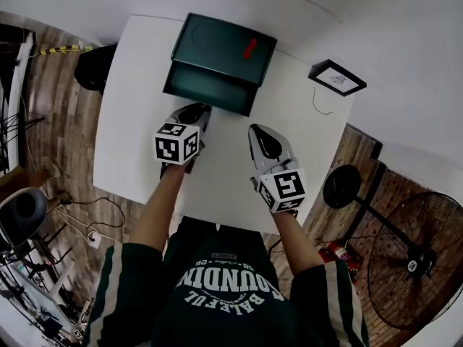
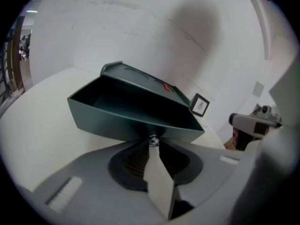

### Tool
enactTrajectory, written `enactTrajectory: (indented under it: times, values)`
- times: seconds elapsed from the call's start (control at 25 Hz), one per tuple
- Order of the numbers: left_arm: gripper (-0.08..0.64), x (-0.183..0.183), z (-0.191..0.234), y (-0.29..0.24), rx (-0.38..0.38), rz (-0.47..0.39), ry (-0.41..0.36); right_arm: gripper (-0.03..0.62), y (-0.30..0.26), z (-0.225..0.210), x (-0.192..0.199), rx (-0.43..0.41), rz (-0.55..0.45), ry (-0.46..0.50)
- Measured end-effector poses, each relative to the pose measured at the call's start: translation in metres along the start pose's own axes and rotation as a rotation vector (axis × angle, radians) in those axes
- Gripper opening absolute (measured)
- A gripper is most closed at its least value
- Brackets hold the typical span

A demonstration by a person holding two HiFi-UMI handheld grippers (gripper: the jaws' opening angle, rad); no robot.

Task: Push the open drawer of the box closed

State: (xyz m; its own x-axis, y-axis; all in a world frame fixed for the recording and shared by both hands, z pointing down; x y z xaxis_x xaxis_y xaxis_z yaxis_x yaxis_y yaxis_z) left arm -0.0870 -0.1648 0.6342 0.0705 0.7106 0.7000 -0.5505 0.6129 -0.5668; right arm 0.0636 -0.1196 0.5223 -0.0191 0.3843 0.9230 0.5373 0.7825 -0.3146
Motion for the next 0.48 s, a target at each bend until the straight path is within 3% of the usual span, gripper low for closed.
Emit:
enactTrajectory:
  times: [0.48]
  values:
    - [0.123, -0.021, 0.003, -0.02, -0.003, -0.012, 0.006, 0.002, -0.009, -0.013, -0.002, 0.006, 0.002, -0.015]
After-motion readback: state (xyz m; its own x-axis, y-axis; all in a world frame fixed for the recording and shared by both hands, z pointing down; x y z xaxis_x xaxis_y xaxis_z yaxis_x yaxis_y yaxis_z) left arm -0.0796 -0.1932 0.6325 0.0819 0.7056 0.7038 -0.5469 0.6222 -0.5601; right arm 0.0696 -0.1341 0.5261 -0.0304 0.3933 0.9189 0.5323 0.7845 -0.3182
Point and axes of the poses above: the fingertips, and each gripper's own axes: y backward along the fingers, z to its left, x out of its underside, the point moved 3 cm from there along y, backward along the fingers, and after that the axes turned 8 degrees about -z, right-handed, at the moved point
